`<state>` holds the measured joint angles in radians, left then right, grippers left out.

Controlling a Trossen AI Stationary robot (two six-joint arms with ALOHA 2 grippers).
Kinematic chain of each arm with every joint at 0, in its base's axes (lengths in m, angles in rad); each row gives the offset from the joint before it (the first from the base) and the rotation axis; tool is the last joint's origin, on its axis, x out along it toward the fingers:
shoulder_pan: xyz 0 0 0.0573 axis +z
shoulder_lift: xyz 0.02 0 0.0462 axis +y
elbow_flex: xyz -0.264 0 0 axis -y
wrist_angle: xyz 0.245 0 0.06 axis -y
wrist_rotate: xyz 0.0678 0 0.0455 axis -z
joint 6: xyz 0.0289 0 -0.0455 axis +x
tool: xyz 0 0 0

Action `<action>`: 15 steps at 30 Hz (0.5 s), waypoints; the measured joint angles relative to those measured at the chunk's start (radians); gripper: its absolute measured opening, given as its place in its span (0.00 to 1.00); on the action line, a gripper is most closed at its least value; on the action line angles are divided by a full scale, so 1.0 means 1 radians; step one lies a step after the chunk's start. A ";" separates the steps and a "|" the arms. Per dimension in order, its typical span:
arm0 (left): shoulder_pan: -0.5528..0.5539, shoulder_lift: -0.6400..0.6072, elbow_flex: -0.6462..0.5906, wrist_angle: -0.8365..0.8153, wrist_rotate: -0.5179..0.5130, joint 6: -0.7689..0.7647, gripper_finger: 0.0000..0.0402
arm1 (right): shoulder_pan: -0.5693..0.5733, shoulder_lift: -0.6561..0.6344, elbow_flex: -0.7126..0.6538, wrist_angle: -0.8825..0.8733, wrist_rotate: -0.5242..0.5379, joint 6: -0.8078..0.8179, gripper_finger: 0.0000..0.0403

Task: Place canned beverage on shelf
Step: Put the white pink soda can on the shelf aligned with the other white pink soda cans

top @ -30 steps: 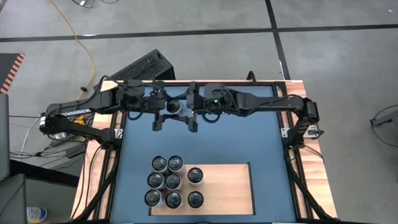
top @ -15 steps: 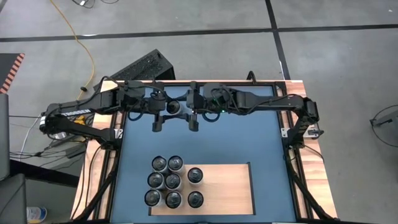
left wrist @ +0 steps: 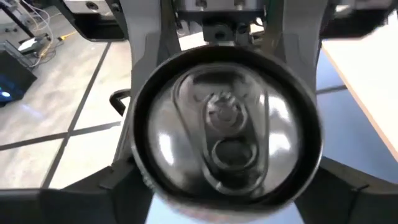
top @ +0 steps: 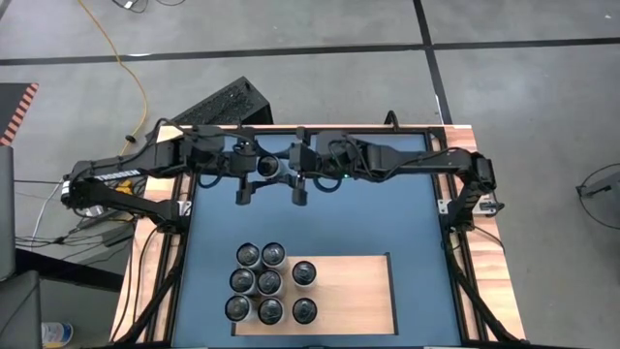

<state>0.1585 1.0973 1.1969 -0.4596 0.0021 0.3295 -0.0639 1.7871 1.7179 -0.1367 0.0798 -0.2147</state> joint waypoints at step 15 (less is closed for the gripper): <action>-0.003 -0.071 0.003 -0.037 -0.072 -0.050 0.85 | -0.040 -0.184 -0.002 -0.230 0.005 0.123 0.47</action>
<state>0.1558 1.0261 1.2003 -0.4969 -0.0694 0.2798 -0.1038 1.6031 1.7159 -0.3671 0.0853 -0.0921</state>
